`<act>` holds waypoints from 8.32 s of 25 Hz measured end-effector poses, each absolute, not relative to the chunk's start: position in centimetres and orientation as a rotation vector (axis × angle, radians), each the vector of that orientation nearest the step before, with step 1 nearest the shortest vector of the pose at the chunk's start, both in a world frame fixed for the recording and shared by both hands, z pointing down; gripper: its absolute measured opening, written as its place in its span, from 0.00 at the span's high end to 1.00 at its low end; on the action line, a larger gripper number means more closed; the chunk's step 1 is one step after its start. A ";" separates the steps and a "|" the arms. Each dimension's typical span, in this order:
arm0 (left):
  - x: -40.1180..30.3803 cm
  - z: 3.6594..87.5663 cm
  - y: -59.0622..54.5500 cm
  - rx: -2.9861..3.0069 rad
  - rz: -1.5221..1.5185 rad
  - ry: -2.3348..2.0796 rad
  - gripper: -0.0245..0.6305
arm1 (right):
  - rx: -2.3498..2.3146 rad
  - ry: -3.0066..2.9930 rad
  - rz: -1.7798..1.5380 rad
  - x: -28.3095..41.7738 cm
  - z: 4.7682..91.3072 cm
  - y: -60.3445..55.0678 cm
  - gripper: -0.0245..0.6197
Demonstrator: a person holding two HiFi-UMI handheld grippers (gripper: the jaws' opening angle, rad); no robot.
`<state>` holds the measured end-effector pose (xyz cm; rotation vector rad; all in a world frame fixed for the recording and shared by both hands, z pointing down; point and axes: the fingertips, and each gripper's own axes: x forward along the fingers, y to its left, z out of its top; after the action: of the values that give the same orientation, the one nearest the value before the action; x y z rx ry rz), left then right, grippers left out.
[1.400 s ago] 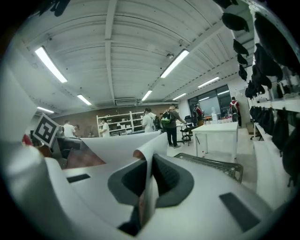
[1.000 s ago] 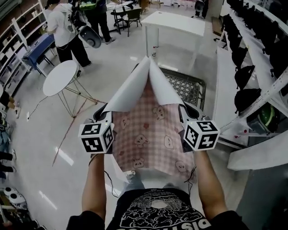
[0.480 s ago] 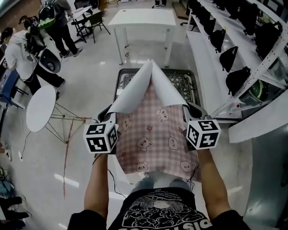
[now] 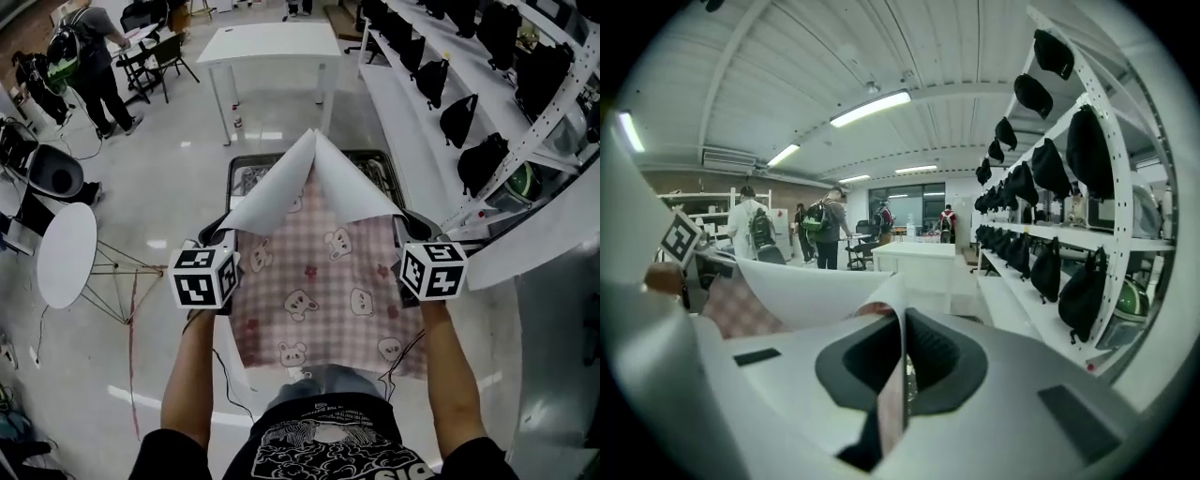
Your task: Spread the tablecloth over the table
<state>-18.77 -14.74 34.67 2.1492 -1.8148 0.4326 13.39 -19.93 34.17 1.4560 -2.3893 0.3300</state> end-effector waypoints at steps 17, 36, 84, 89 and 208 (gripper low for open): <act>-21.0 37.5 -18.7 2.101 0.508 -1.823 0.95 | 1.433 -2.307 0.264 15.6 37.7 -26.3 0.95; -19.3 46.2 -22.2 2.060 0.677 -1.734 0.95 | 1.281 -2.170 -0.006 15.4 44.6 -30.1 0.95; -9.3 46.0 -20.7 2.314 0.549 -1.499 0.33 | 1.126 -2.068 -0.079 13.1 47.0 -25.1 0.48; -5.9 46.5 -21.7 2.347 0.517 -1.442 0.34 | 1.066 -2.028 -0.115 13.8 47.9 -26.2 0.49; -0.8 56.6 -19.9 2.264 1.057 -1.414 0.37 | 1.552 -2.238 0.590 14.9 49.7 -18.2 0.58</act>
<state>-0.83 -19.86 56.61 2.2636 -1.4144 1.0571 14.94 -18.21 49.73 1.5524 -2.2381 0.5897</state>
